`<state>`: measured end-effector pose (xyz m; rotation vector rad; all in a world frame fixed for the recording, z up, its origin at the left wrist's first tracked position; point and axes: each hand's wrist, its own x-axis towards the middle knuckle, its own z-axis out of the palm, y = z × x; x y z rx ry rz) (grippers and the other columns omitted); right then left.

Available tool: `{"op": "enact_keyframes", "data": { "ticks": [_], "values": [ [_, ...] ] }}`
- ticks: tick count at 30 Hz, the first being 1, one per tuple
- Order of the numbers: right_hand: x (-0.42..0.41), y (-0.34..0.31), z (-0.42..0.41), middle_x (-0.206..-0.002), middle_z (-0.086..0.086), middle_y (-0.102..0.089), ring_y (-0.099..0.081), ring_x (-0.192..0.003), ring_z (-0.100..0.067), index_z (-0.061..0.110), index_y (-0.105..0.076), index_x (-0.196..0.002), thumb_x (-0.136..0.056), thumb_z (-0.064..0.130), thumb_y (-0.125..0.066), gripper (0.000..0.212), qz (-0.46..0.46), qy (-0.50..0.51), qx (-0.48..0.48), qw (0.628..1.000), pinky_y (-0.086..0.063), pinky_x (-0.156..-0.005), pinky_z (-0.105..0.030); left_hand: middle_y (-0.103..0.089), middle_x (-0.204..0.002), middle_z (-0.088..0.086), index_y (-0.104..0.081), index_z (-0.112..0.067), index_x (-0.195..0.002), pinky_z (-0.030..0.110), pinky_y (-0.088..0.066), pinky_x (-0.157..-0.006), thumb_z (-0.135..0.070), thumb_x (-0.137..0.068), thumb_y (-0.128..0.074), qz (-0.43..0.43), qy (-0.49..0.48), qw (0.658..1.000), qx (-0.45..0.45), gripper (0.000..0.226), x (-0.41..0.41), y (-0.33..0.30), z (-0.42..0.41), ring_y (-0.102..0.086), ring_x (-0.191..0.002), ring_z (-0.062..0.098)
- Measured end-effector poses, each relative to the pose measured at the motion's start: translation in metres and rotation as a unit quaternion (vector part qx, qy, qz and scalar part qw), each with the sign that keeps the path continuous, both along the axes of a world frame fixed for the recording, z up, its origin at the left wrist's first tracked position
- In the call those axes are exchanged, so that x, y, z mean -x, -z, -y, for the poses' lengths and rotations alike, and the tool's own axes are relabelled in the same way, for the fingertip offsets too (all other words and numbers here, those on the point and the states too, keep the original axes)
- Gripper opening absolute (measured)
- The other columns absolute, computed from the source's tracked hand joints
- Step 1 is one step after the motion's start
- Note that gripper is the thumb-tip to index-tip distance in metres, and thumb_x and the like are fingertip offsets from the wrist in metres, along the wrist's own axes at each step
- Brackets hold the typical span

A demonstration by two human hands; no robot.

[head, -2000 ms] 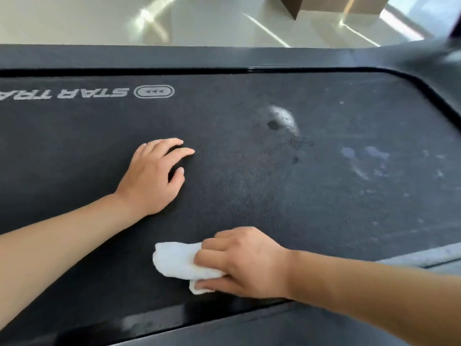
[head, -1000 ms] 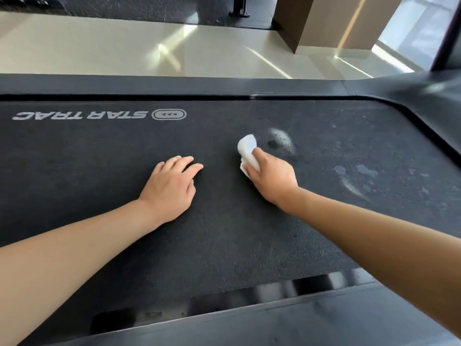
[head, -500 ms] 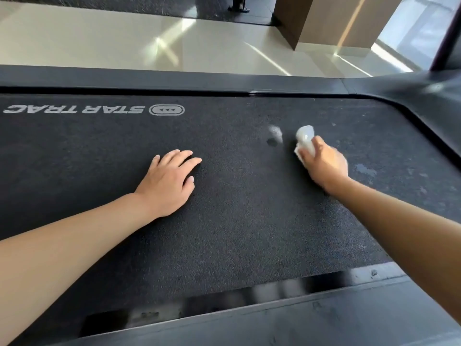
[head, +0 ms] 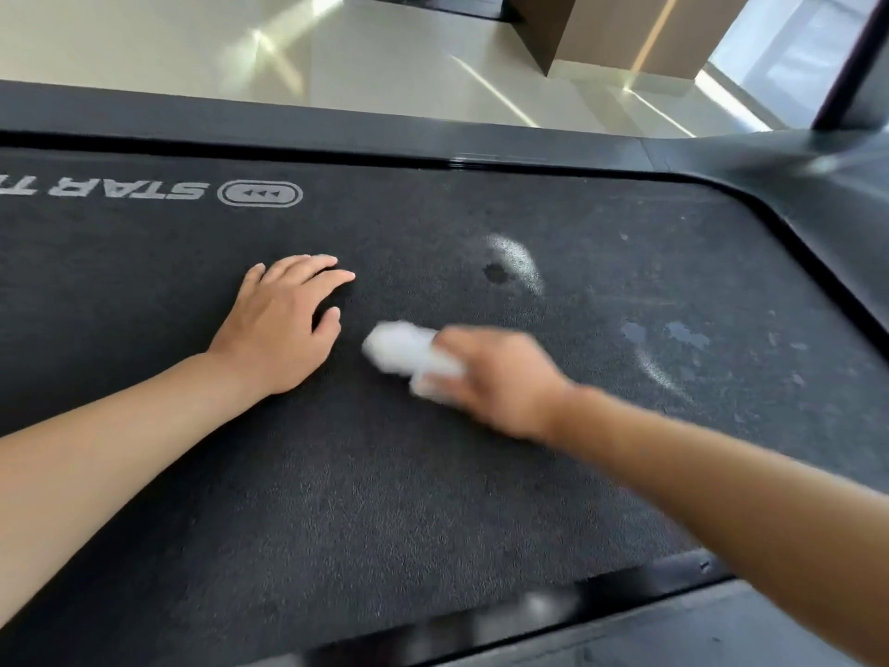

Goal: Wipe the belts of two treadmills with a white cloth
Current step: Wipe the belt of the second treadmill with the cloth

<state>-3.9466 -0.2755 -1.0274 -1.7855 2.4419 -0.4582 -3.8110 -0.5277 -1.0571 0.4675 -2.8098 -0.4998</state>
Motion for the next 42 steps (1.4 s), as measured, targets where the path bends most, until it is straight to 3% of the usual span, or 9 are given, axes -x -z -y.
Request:
{"op": "enact_keyframes", "data": {
  "ticks": [5, 11, 16, 20, 24, 28, 34, 37, 42],
  "values": [
    [0.164, -0.004, 0.011, -0.103, -0.016, -0.066, -0.064, -0.1, -0.041, 0.017, -0.043, -0.128, -0.1, 0.043, -0.046, 0.038, -0.05, 0.458, -0.036, 0.887, -0.041, -0.073, -0.04, -0.05, -0.154, -0.002, -0.058, -0.027, -0.144, 0.06, -0.028, -0.122, -0.038, -0.093, -0.042, -0.001, 0.001, 1.0, -0.007, 0.054, 0.0, -0.003, 0.0, -0.041, -0.146, 0.023],
    [0.01, 0.002, 0.075, -0.085, 0.005, -0.06, -0.061, -0.079, -0.027, 0.025, -0.045, -0.098, -0.098, 0.052, -0.05, 0.027, -0.014, 0.174, 0.023, 0.984, -0.046, -0.065, -0.038, -0.055, -0.149, -0.003, -0.064, -0.024, -0.139, 0.05, -0.032, -0.121, -0.032, -0.093, -0.055, -0.02, 0.028, 0.999, -0.041, 0.047, 0.002, 0.002, 0.014, -0.047, -0.138, 0.026],
    [-0.067, -0.001, 0.071, -0.086, 0.008, -0.056, -0.059, -0.079, -0.024, 0.021, -0.047, -0.095, -0.099, 0.049, -0.054, 0.03, 0.038, -0.108, 0.022, 0.993, -0.044, -0.062, -0.036, -0.055, -0.15, 0.007, -0.062, -0.015, -0.139, 0.046, -0.03, -0.12, -0.026, -0.096, -0.063, -0.007, -0.002, 0.999, -0.035, 0.044, 0.017, 0.004, 0.052, -0.046, -0.14, 0.031],
    [0.061, 0.002, 0.062, -0.087, 0.005, -0.058, -0.062, -0.086, -0.03, 0.022, -0.049, -0.104, -0.099, 0.055, -0.052, 0.034, -0.038, 0.123, 0.015, 0.992, -0.039, -0.064, -0.036, -0.05, -0.154, 0.005, -0.058, -0.02, -0.143, 0.062, -0.028, -0.12, -0.035, -0.098, -0.054, 0.001, -0.045, 0.999, 0.007, 0.047, 0.017, 0.004, 0.042, -0.039, -0.147, 0.031],
    [0.197, -0.003, 0.063, -0.118, -0.018, -0.065, -0.063, -0.104, -0.042, 0.015, -0.039, -0.14, -0.103, 0.043, -0.046, 0.047, -0.094, 0.422, -0.063, 0.899, -0.044, -0.074, -0.04, -0.051, -0.152, 0.006, -0.058, -0.02, -0.141, 0.061, -0.029, -0.12, -0.041, -0.091, -0.044, 0.004, -0.05, 0.999, 0.011, 0.056, 0.017, 0.0, 0.04, -0.043, -0.145, 0.032],
    [0.156, 0.002, 0.134, -0.113, -0.013, -0.068, -0.066, -0.099, -0.036, 0.015, -0.037, -0.143, -0.103, 0.045, -0.043, 0.05, -0.105, 0.384, -0.039, 0.917, -0.042, -0.069, -0.037, -0.051, -0.153, 0.006, -0.058, -0.02, -0.142, 0.059, -0.028, -0.122, -0.041, -0.091, -0.043, 0.0, -0.049, 0.999, 0.009, 0.057, 0.016, 0.001, 0.04, -0.042, -0.145, 0.031],
    [0.026, 0.005, 0.182, -0.086, 0.011, -0.056, -0.055, -0.074, -0.02, 0.02, -0.042, -0.1, -0.101, 0.052, -0.051, 0.033, -0.009, 0.014, -0.013, 1.0, -0.034, -0.06, -0.035, -0.06, -0.122, 0.002, -0.053, -0.018, -0.117, 0.051, -0.038, -0.114, -0.037, -0.095, -0.055, -0.006, -0.056, 0.998, -0.001, 0.03, 0.017, 0.002, 0.047, -0.055, -0.124, 0.029],
    [0.106, 0.001, 0.155, -0.089, 0.006, -0.056, -0.06, -0.082, -0.029, 0.018, -0.047, -0.113, -0.099, 0.06, -0.047, 0.044, -0.057, 0.129, -0.036, 0.989, -0.035, -0.065, -0.035, -0.057, -0.145, 0.004, -0.054, -0.015, -0.128, 0.053, -0.032, -0.121, -0.037, -0.097, -0.054, -0.012, -0.051, 0.999, 0.007, 0.039, 0.017, 0.004, 0.046, -0.048, -0.141, 0.028],
    [0.235, -0.004, 0.111, -0.131, -0.023, -0.06, -0.061, -0.115, -0.044, 0.008, -0.038, -0.142, -0.103, 0.049, -0.038, 0.057, -0.103, 0.474, -0.037, 0.873, -0.048, -0.092, -0.047, -0.055, -0.148, 0.006, -0.055, -0.015, -0.131, 0.055, -0.032, -0.12, -0.044, -0.089, -0.043, -0.013, -0.053, 0.998, 0.021, 0.051, 0.019, 0.006, 0.044, -0.047, -0.14, 0.03]
  ]
}}
